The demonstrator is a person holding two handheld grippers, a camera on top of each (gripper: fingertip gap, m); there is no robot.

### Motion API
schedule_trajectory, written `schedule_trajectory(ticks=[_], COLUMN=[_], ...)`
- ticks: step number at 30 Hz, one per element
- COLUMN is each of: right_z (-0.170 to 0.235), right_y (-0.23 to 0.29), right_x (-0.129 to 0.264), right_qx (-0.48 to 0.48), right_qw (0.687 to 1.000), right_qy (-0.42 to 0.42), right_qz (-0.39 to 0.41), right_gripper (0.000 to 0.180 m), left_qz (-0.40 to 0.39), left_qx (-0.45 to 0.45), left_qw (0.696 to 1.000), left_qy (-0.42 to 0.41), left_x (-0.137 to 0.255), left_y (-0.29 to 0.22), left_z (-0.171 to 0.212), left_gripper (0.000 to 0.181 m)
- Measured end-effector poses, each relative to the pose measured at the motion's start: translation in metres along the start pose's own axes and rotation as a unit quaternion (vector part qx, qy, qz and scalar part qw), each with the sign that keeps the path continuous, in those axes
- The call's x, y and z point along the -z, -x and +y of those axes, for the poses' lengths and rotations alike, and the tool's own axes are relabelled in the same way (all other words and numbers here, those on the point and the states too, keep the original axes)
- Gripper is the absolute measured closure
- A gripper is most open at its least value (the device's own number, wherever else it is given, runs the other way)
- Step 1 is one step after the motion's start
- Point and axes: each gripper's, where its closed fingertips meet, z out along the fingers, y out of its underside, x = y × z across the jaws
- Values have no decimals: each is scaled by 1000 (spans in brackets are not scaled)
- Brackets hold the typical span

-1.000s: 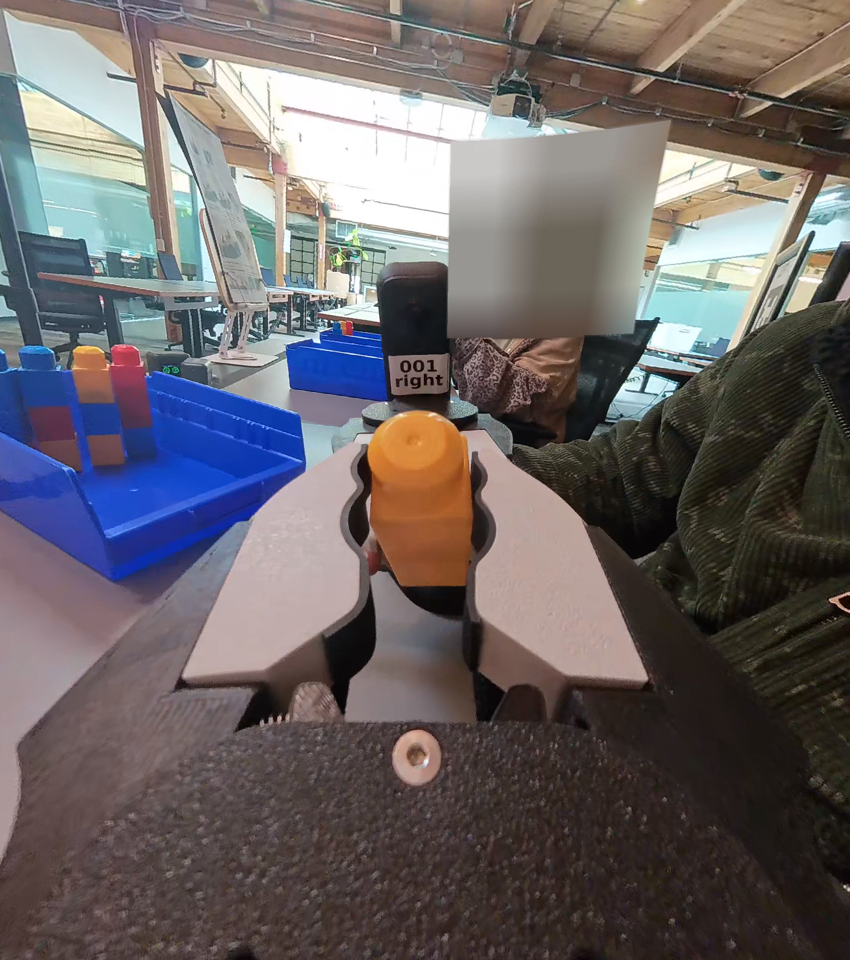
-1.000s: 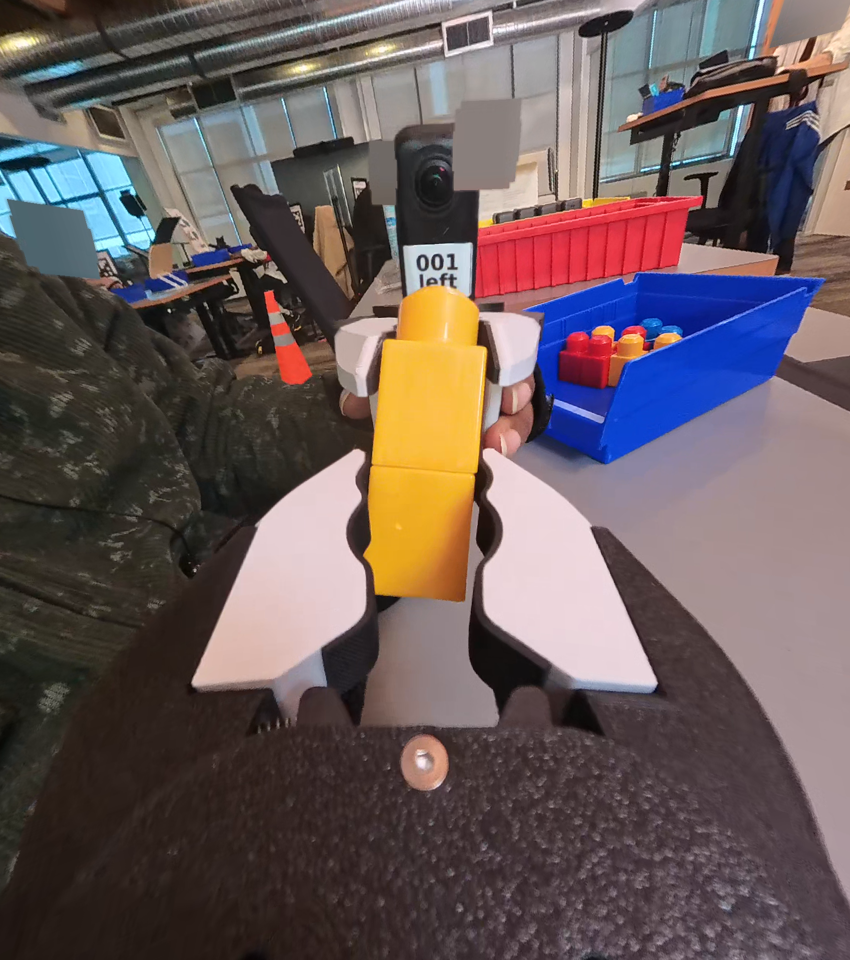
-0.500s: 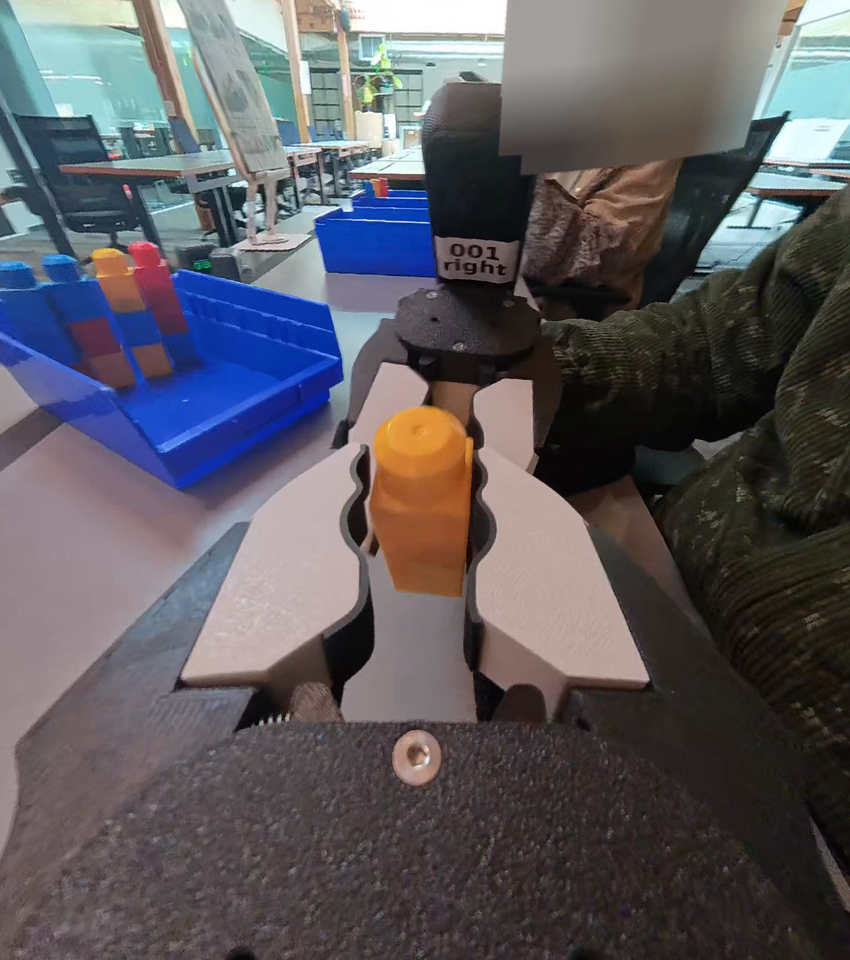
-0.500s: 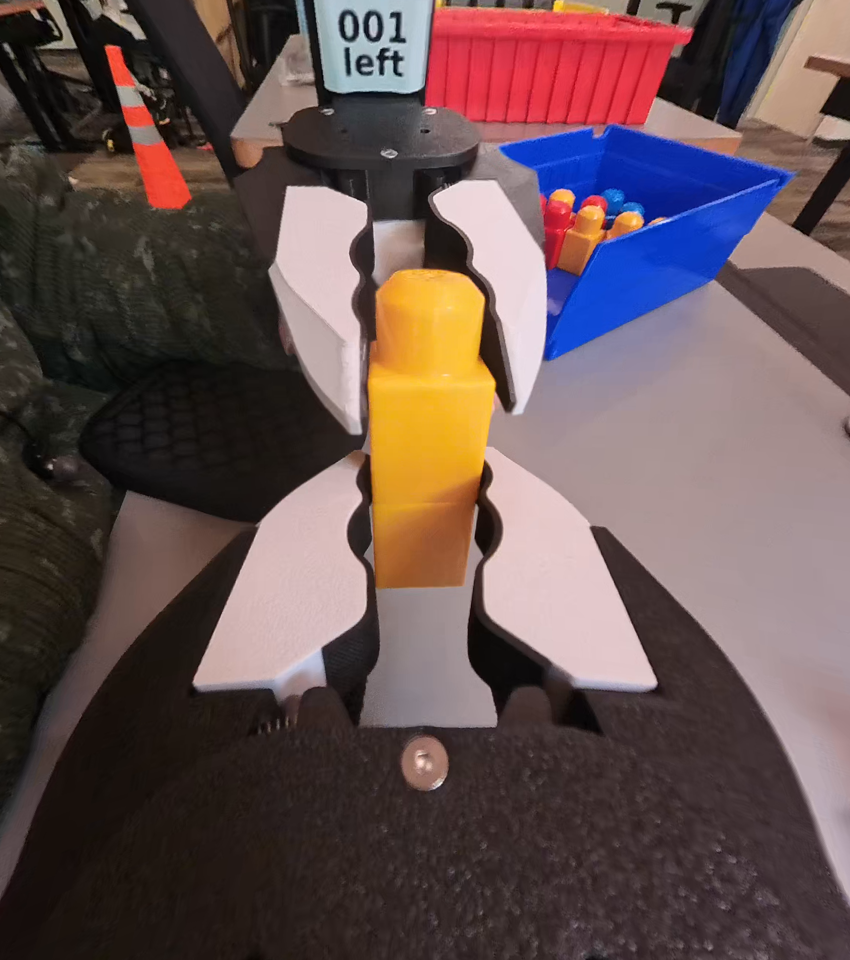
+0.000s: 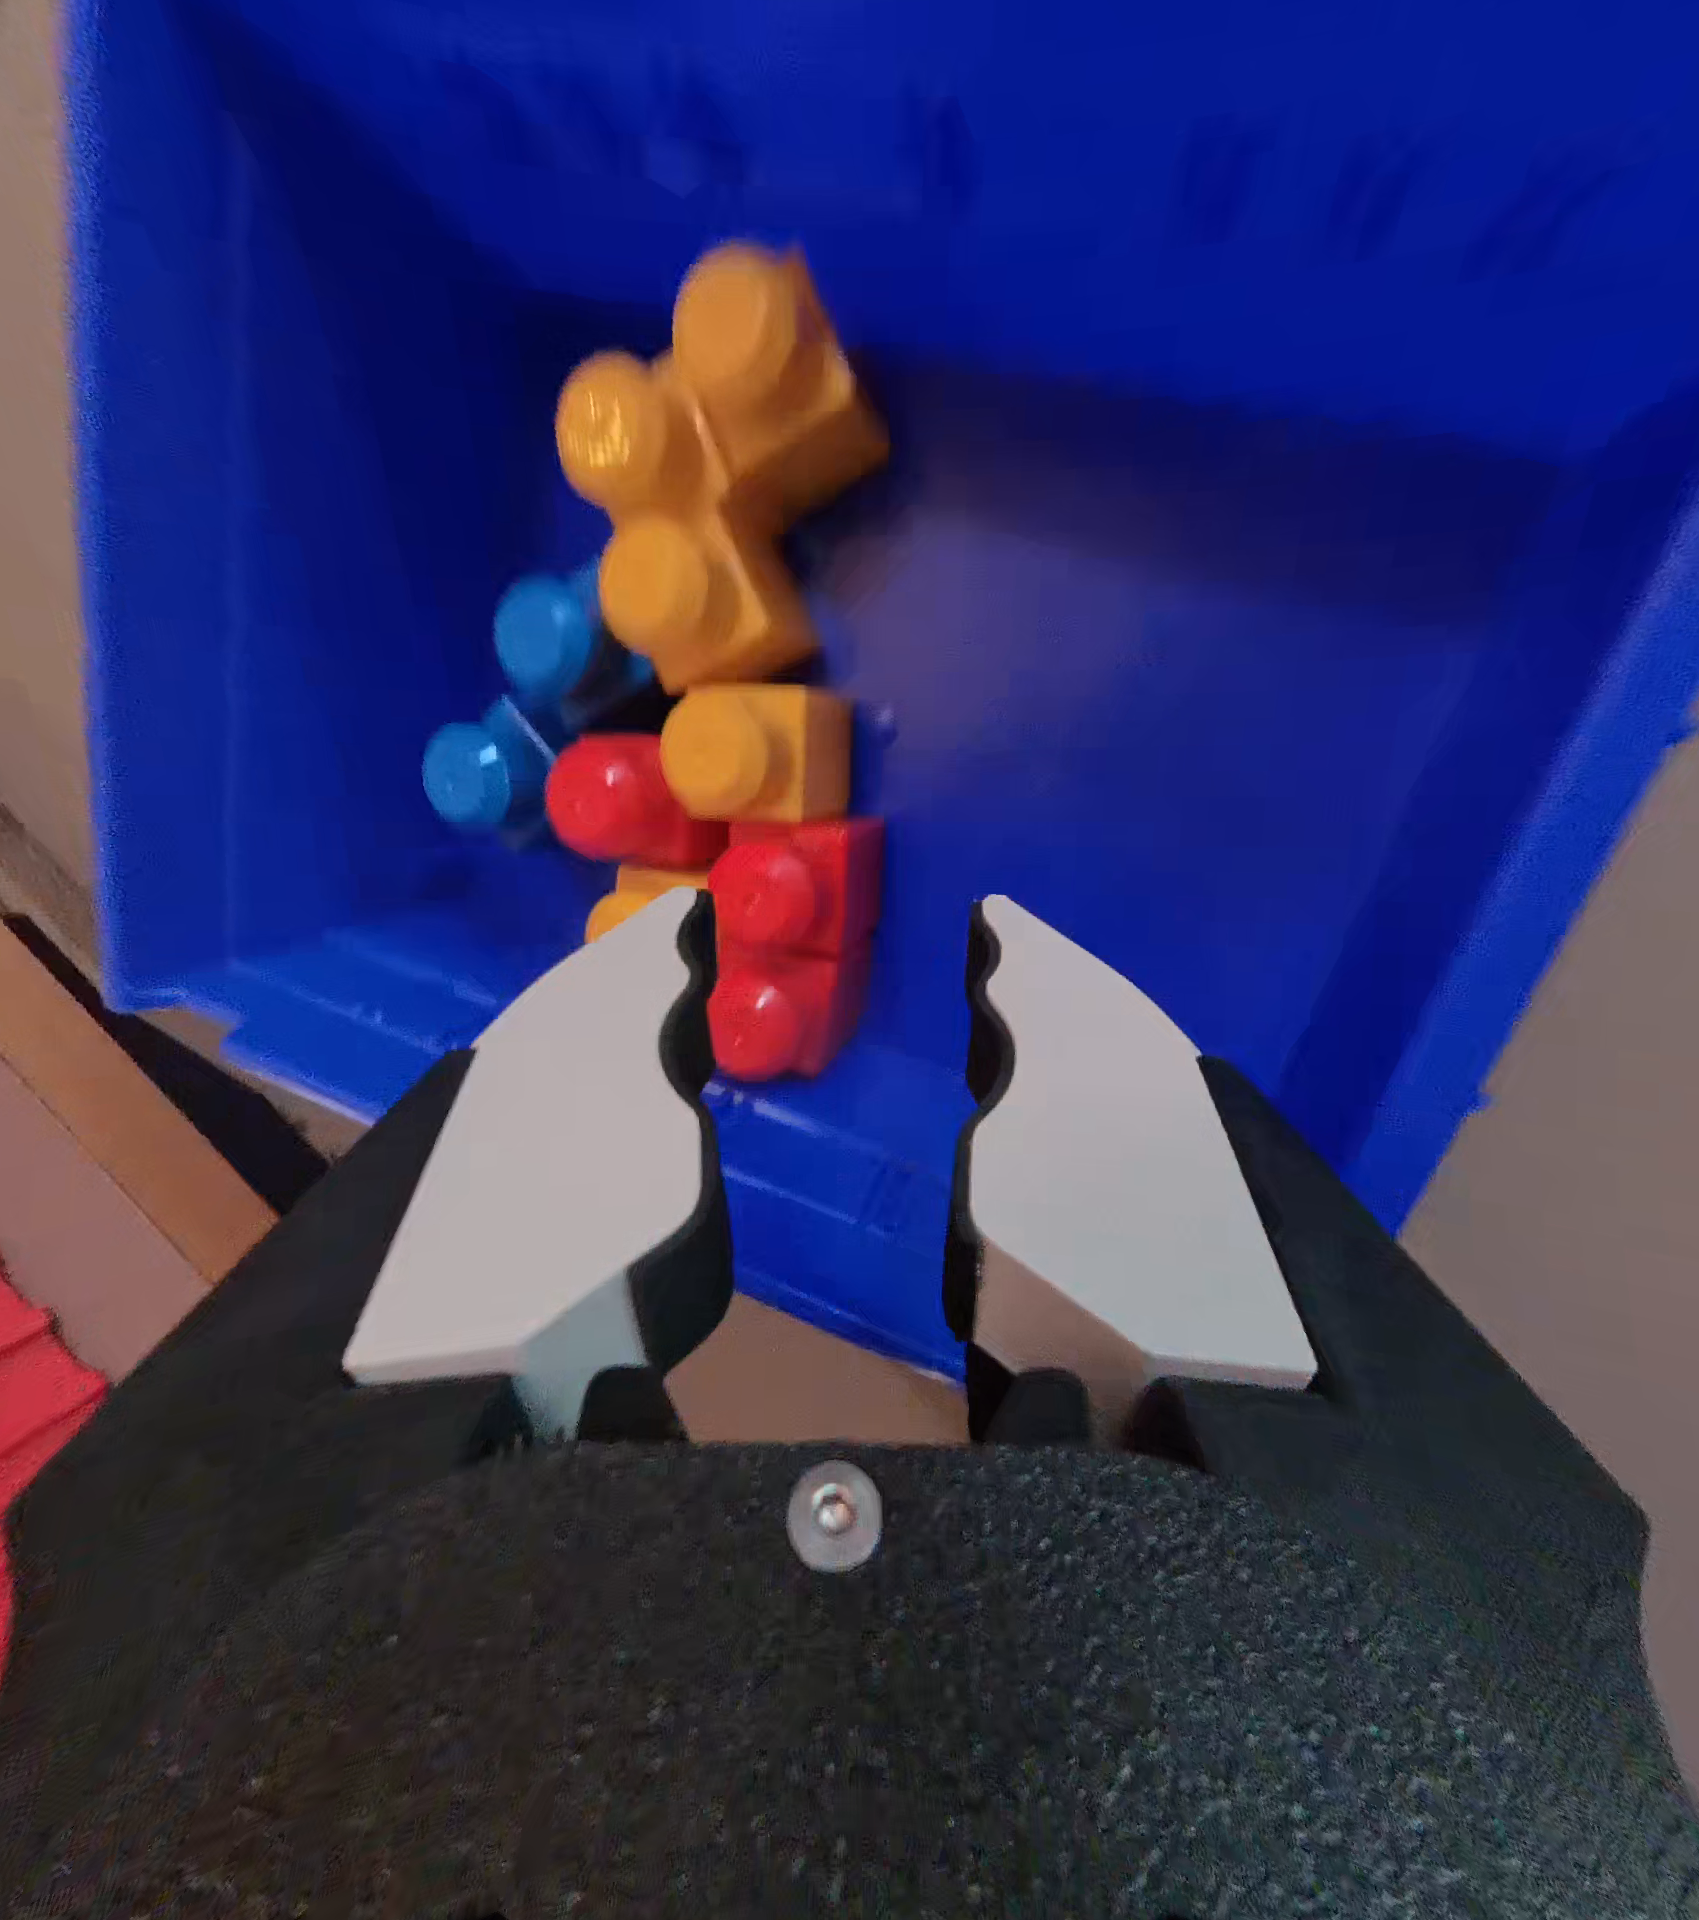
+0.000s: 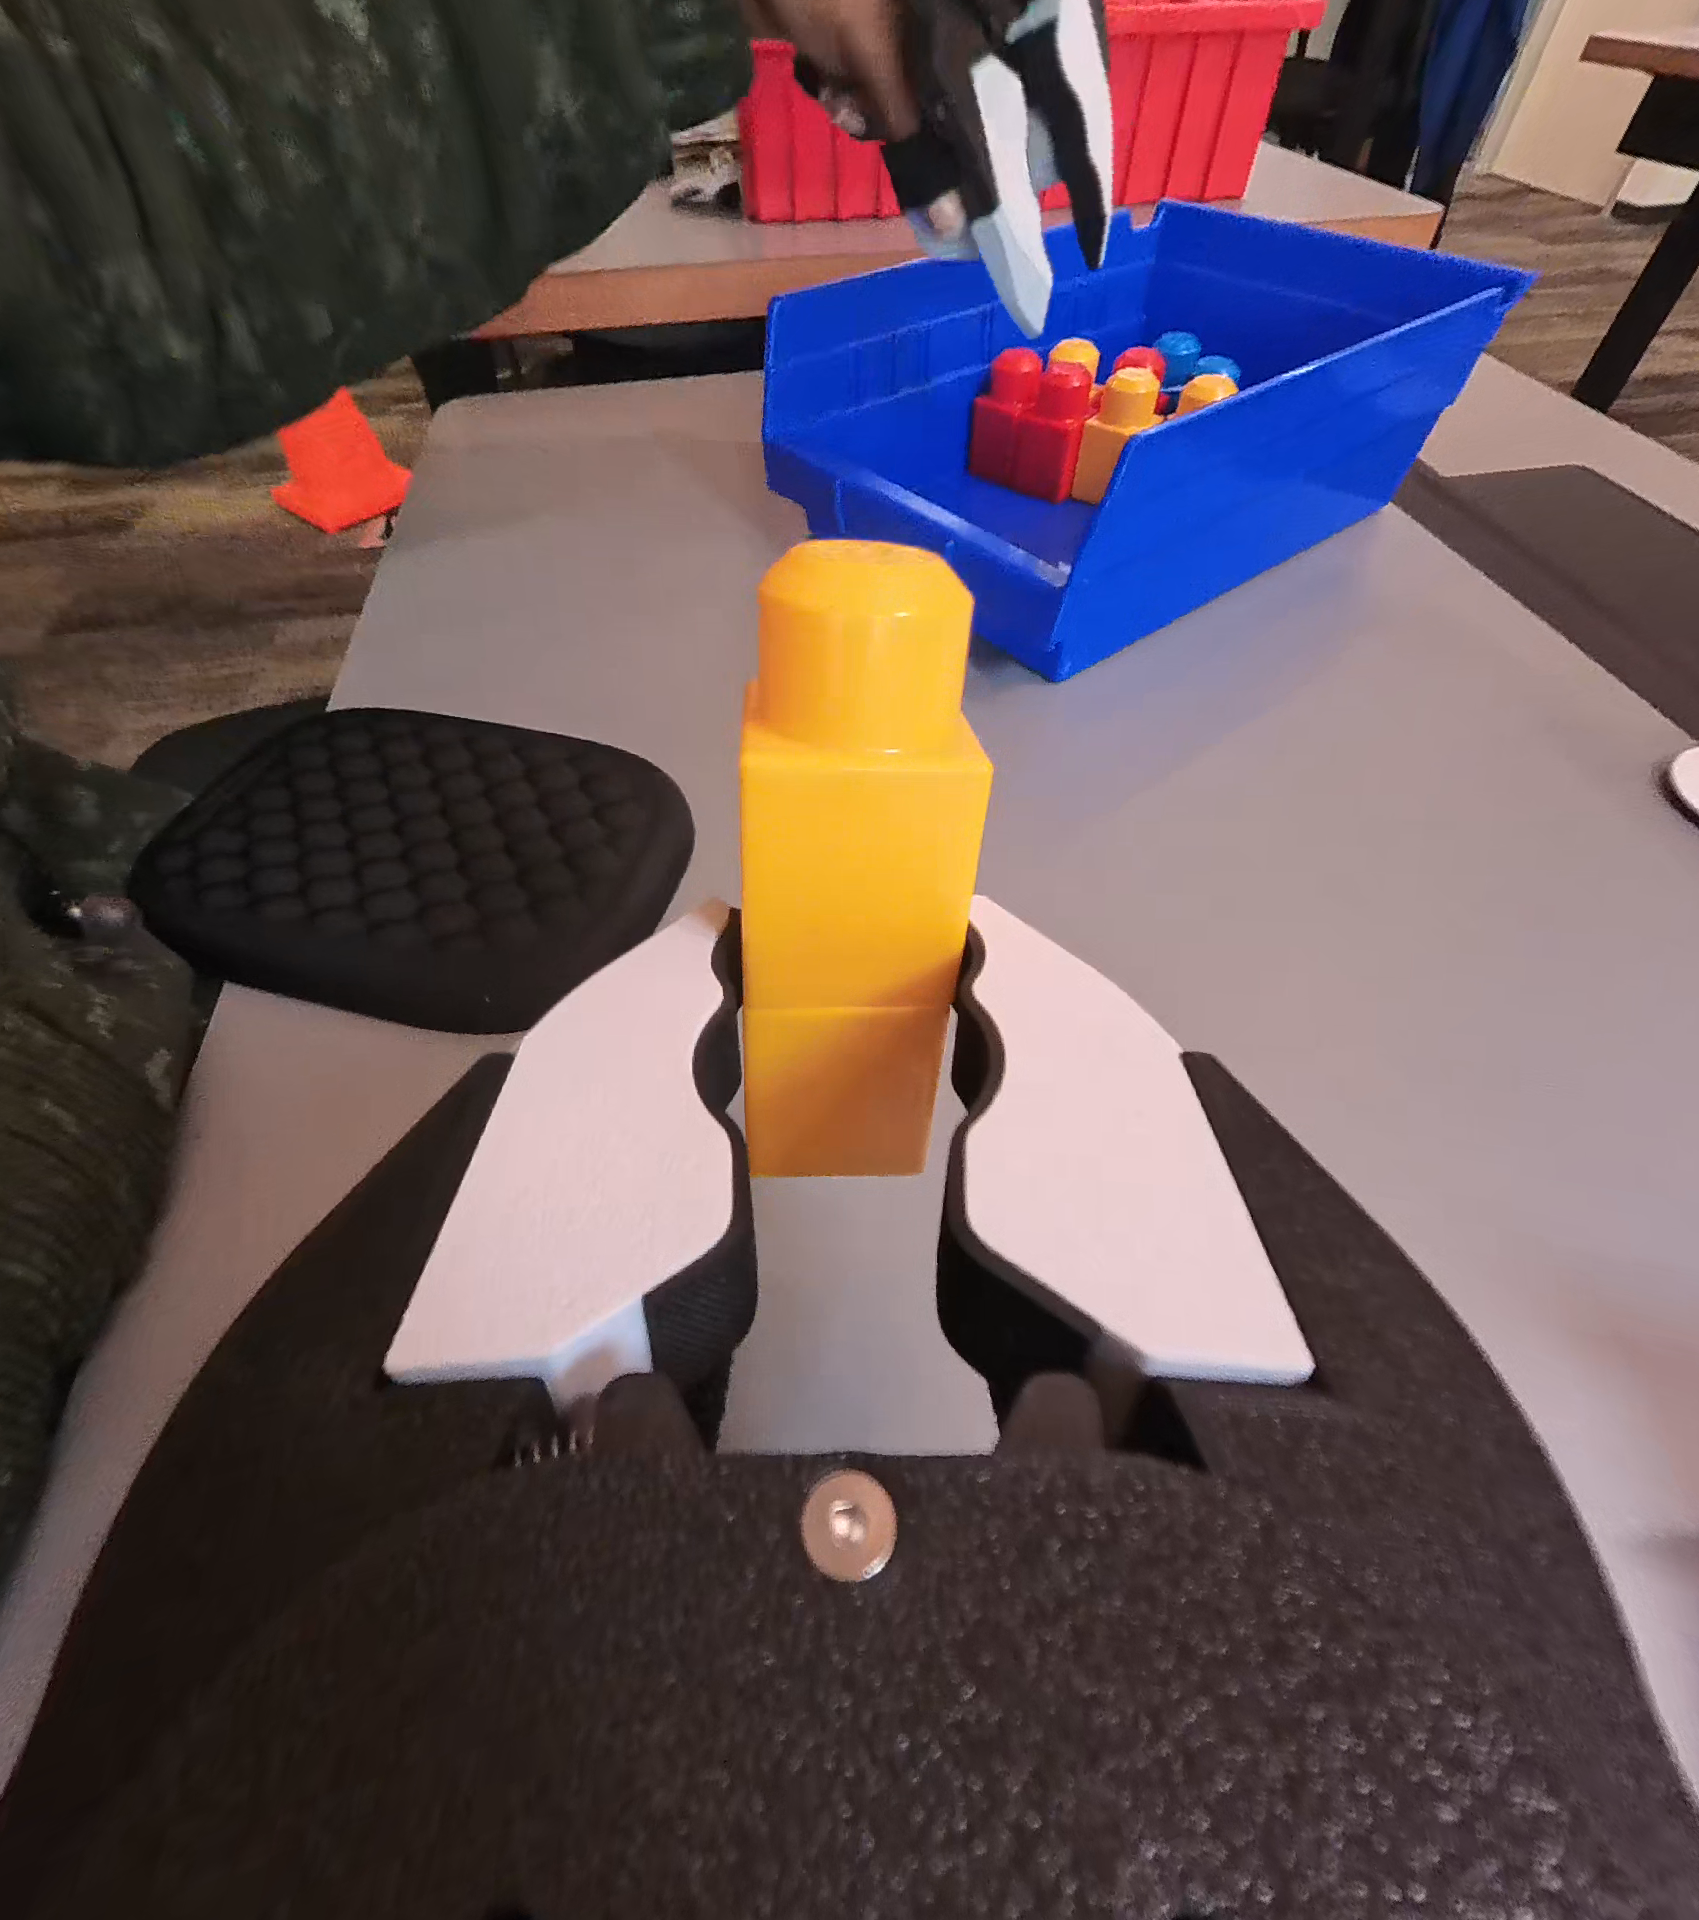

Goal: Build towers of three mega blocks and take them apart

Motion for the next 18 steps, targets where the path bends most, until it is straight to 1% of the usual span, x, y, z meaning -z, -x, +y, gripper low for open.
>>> schedule_trajectory(ticks=[2, 4, 8, 10, 11, 14, 15, 18], right_z=[1, 2, 4, 5, 5, 6, 6, 5], right_y=[1, 0, 1, 2, 2, 2, 2, 2], right_x=[-1, -1, 0, -1, -1, -2, -2, -1], right_qx=[-2, -7, -13, -12, -12, -16, -17, -17], right_qw=[1000, 1000, 1000, 1000, 1000, 1000, 1000, 1000], right_qy=[1, 1, 1, 2, 2, 2, 3, 2], right_qz=[-4, -9, -17, -20, -21, -24, -25, -22], right_gripper=[142, 142, 142, 142, 142, 143, 143, 143], left_qz=[4, 22, 6, -8, -26, -30, -37, -56], left_qx=[-5, -8, -31, -46, -64, -77, -79, -85], left_qw=[999, 997, 987, 982, 980, 979, 979, 985], left_qy=[48, 80, 160, 182, 186, 188, 183, 141], left_x=[-14, -26, -48, -57, -57, -55, -53, -30], left_y=[7, 3, 10, 12, 15, 10, 10, 4], left_z=[13, 17, 30, 33, 31, 28, 27, 14], left_gripper=[129, 127, 130, 136, 141, 142, 145, 146])
